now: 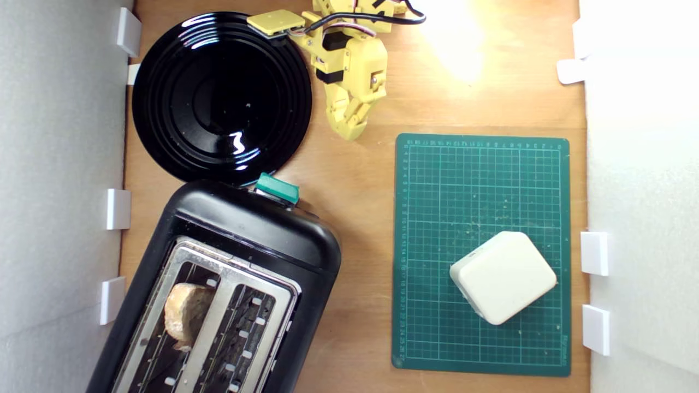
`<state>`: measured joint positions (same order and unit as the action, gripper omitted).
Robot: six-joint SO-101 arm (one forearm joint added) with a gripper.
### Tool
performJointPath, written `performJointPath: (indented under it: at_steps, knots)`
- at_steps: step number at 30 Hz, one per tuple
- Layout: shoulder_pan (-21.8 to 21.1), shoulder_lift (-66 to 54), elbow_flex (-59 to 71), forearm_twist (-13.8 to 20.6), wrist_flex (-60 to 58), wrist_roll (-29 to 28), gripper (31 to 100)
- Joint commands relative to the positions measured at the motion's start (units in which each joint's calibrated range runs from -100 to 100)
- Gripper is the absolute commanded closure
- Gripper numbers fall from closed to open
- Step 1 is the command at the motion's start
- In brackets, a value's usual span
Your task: Pick bread and place in toaster
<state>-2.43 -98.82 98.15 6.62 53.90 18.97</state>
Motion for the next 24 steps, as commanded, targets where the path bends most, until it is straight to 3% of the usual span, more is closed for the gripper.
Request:
performJointPath:
  at_steps: [1,24]
  knots:
    - [0.2,-0.4,0.1,0.5,0.0,0.0,99.4]
    - [0.2,0.0,0.0,-0.4,0.0,-0.1,99.4]
